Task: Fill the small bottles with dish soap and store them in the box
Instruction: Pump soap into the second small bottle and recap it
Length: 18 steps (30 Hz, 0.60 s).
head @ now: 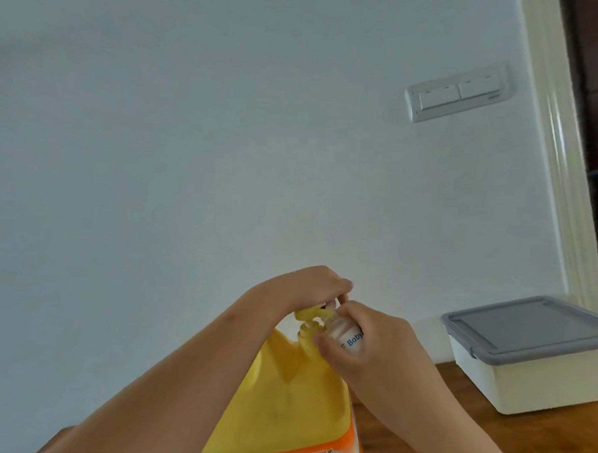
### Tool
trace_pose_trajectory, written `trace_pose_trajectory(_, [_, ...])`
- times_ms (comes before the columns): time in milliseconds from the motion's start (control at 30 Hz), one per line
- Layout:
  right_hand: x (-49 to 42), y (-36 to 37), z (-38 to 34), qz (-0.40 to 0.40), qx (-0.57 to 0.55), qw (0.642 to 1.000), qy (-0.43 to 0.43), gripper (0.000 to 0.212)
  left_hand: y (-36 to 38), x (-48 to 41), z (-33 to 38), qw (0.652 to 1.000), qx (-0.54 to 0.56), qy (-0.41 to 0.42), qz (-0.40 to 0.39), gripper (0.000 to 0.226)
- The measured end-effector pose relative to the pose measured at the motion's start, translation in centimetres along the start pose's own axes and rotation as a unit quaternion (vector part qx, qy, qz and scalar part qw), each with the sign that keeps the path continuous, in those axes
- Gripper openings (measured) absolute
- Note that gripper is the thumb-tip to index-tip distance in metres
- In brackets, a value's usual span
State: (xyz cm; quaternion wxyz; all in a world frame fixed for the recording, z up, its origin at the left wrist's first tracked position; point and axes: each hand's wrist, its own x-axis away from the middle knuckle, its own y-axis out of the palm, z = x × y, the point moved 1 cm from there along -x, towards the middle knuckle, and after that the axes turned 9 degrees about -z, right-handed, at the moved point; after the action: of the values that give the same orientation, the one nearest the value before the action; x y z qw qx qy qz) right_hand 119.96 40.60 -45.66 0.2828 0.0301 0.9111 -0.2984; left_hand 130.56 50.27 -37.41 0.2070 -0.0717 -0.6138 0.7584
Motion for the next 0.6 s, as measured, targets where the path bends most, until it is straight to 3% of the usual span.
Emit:
trace_pose_trajectory(167, [0.1, 0.5, -0.7, 0.012, 0.006, 0.999, -0.031, 0.030, -1.5, 0.6, 1.4, 0.998, -0.057, 0.029, -0.015, 0.047])
trace_pose_trajectory(367, [0.1, -0.2, -0.2, -0.027, -0.030, 0.997, -0.069, 0.027, -0.5, 0.3, 1.2, 1.000, -0.005, 0.006, -0.012, 0.042])
trace_pose_trajectory(500, [0.2, -1.0, 0.7, -0.021, 0.040, 0.997, -0.058, 0.026, 0.9, -0.2, 0.9, 1.000, -0.015, -0.012, -0.021, 0.025])
trace_pose_trajectory(600, [0.2, -1.1, 0.8, -0.016, 0.065, 0.997, -0.042, 0.030, 1.6, -0.5, 1.1, 0.999, -0.024, -0.024, -0.012, 0.027])
